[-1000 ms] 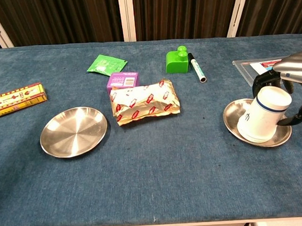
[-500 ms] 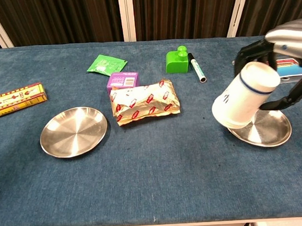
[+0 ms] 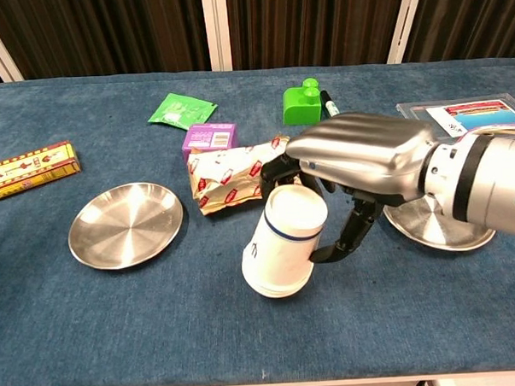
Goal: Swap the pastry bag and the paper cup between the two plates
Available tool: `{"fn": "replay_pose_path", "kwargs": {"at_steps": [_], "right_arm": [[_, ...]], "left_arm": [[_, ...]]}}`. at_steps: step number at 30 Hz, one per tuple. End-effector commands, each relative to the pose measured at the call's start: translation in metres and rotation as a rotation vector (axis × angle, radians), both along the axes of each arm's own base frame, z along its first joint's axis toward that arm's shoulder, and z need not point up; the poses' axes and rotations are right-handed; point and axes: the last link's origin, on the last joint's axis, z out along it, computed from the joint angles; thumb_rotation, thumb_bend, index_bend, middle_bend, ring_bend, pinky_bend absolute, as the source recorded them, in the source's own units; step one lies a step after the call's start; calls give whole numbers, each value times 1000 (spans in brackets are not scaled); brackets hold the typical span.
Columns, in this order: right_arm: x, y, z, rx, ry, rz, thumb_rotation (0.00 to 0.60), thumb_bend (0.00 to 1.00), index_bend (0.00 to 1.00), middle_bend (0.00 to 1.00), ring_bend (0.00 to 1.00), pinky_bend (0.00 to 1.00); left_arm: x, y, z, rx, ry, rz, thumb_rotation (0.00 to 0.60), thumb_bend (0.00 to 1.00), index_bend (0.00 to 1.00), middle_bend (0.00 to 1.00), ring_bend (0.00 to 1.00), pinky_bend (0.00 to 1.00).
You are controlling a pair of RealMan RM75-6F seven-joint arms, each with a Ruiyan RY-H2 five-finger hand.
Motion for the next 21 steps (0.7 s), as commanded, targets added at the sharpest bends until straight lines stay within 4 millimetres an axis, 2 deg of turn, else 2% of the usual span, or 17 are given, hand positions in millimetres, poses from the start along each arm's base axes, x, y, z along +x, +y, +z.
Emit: {"fn": "replay_pose_path", "kwargs": {"at_steps": [1,2,3,4,7,9,12,16,18,21], "right_arm": [[0,-1,-5,33,61,-6,600,382,268,386,438,446],[0,-1,-4,37,69,-9,600,382,115,313,389,424],[0,-1,-3,41,76,-12,600,382,27,254,342,399],[0,-1,0,48,85,-19,600,382,3,216,309,378],[2,-2,11,42,76,-32,600,310,0,47,155,271],[1,-4,21,26,61,-44,600,260,0,11,105,232],[-2,-11,39,-13,37,-71,600,241,0,0,56,200],[-5,-33,60,-92,-8,-117,600,238,0,0,46,193],[-3,-50,61,-132,-17,-132,600,238,0,0,46,191],[2,-71,51,-155,6,-145,600,262,0,0,48,191]], "left_arm": [[-1,2,0,-4,-7,1,600,23,21,60,33,155],[-1,2,0,-5,-8,1,600,23,21,60,34,155],[-1,2,-1,-6,-9,2,600,23,21,60,34,155],[-1,3,-1,-7,-11,3,600,23,21,60,34,155],[-2,3,0,-4,-16,5,600,22,21,60,34,155],[-2,4,1,-1,-18,6,600,22,21,60,34,155],[-3,4,3,-2,-23,6,600,23,21,60,33,155],[-4,4,4,-3,-24,6,600,23,21,60,34,155],[-4,5,5,-2,-26,7,600,23,21,60,34,155],[-4,7,4,-7,-29,7,600,23,21,60,34,155]]}}
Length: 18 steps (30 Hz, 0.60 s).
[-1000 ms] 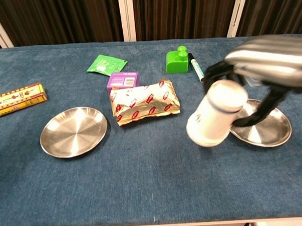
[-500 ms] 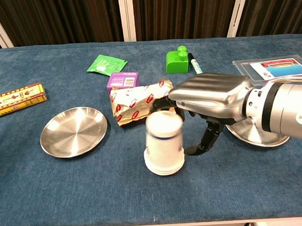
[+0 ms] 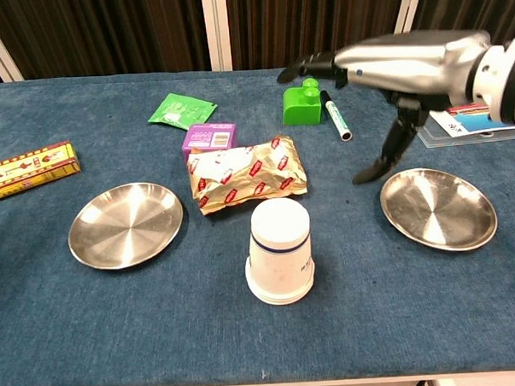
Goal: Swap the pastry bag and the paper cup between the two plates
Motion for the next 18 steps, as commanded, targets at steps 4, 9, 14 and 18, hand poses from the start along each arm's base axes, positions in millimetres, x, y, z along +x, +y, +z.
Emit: {"fn": "replay_pose_path", "kwargs": {"at_steps": [4,9,14,18], "right_arm": [[16,-41,-32,-49,65,-13,600,294,0,6,58,192],[24,-44,-63,-51,86,5,600,298,81,94,142,244],[23,-48,-80,-47,94,-4,600,299,154,144,187,270],[23,-50,-90,-48,101,-2,600,301,200,172,219,294]], "left_arm": [[0,4,-1,-6,3,6,600,22,21,61,34,155],[-3,7,-1,-10,10,23,600,23,21,60,34,155],[-6,12,0,-19,7,36,600,23,21,60,35,155],[-7,15,-1,-23,4,40,600,23,21,61,35,155]]}}
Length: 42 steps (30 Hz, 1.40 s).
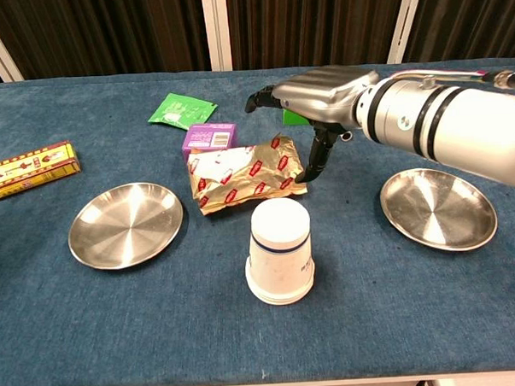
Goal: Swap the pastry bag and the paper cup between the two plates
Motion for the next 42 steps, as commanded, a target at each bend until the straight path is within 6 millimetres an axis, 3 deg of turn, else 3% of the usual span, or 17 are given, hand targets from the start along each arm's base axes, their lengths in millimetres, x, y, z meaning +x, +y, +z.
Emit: {"fn": "replay_pose_path", "kwargs": {"at_steps": [1,14,17,21,27,30,35,37,42], "right_arm": [[3,-1,-10,4,3,6,600,302,214,181,227,301],[7,2,-31,9,17,23,600,317,402,308,359,402],[8,3,-35,4,31,32,600,318,462,354,415,497],[9,4,-39,-20,45,43,600,322,654,526,600,674],[11,4,-35,-59,28,43,600,321,849,683,749,792],[12,6,-23,-80,-27,54,600,322,877,705,771,806],[-1,14,18,-110,-119,81,600,321,878,707,772,806],[-13,17,36,-133,-128,94,600,321,877,707,772,806],[-64,28,85,-185,-99,71,600,322,840,707,759,802]], "left_arm": [[-1,1,0,-2,0,3,600,24,21,61,35,155],[-2,1,1,-2,-1,5,600,27,22,61,36,155],[-2,1,1,-1,-2,6,600,27,21,60,36,155],[-3,0,2,2,2,7,600,28,21,61,36,155],[-3,-2,5,11,0,5,600,30,21,61,37,155],[-4,-3,8,20,-3,4,600,30,21,61,37,155],[-3,-8,13,37,-3,-6,600,30,21,61,37,155],[-3,-12,14,40,1,-14,600,30,21,60,36,155],[0,-17,11,24,19,-30,600,30,21,60,36,155]]}}
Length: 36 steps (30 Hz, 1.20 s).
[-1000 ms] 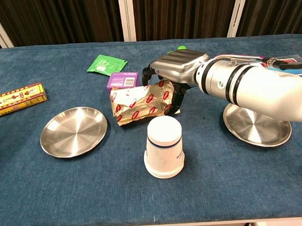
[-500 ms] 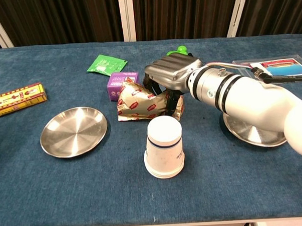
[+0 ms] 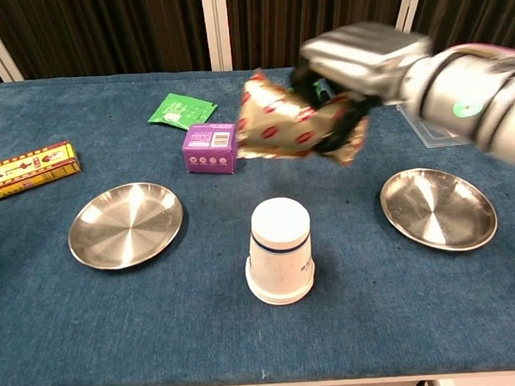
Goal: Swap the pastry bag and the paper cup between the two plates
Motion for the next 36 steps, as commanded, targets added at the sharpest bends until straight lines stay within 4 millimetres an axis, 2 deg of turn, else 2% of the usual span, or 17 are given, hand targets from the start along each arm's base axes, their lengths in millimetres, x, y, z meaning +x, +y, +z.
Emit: {"fn": "replay_pose_path", "kwargs": {"at_steps": [1,6,11,14,16,18,19,21,24,27,30,32,36], "right_arm": [[-51,17,43,-32,18,-35,600,322,831,707,753,800],[-95,27,59,-29,56,-87,600,321,811,707,737,790],[-123,35,51,10,104,-113,600,321,785,707,723,773],[-134,36,43,39,110,-138,600,321,701,682,685,735],[-139,36,38,63,102,-157,600,322,582,614,640,688],[-142,36,34,92,81,-173,600,321,407,510,572,621],[-143,35,33,104,68,-177,600,321,363,483,551,602],[-144,37,30,146,41,-195,600,321,187,368,450,518],[-147,40,30,200,50,-211,600,314,18,232,309,418],[-148,47,35,225,70,-215,600,251,0,116,166,368],[-147,56,43,227,70,-211,581,196,0,33,79,307],[-146,63,54,211,48,-202,552,176,0,3,36,267],[-149,81,83,124,-11,-177,541,159,0,0,0,217]], "left_arm": [[2,-1,-3,-16,2,-4,600,30,21,61,36,155],[0,3,-9,-46,-8,12,600,30,21,60,36,155],[-2,4,-14,-59,-8,22,600,30,21,60,36,155],[-2,3,-15,-60,-3,22,600,30,21,60,36,155],[-2,2,-15,-61,2,23,600,30,21,60,36,155],[-2,1,-16,-62,5,23,600,30,21,60,36,155],[-2,1,-16,-62,6,22,600,30,21,60,36,155],[-1,0,-16,-63,8,18,600,30,21,61,36,155],[0,-2,-16,-65,7,11,600,30,21,61,36,155],[3,-5,-16,-74,4,1,600,30,21,60,36,155],[8,-10,-16,-105,-17,-11,600,30,21,61,36,155],[13,-14,-17,-129,-32,-28,600,30,21,61,36,155],[24,-24,-21,-184,-53,-68,600,30,21,61,36,155]]}}
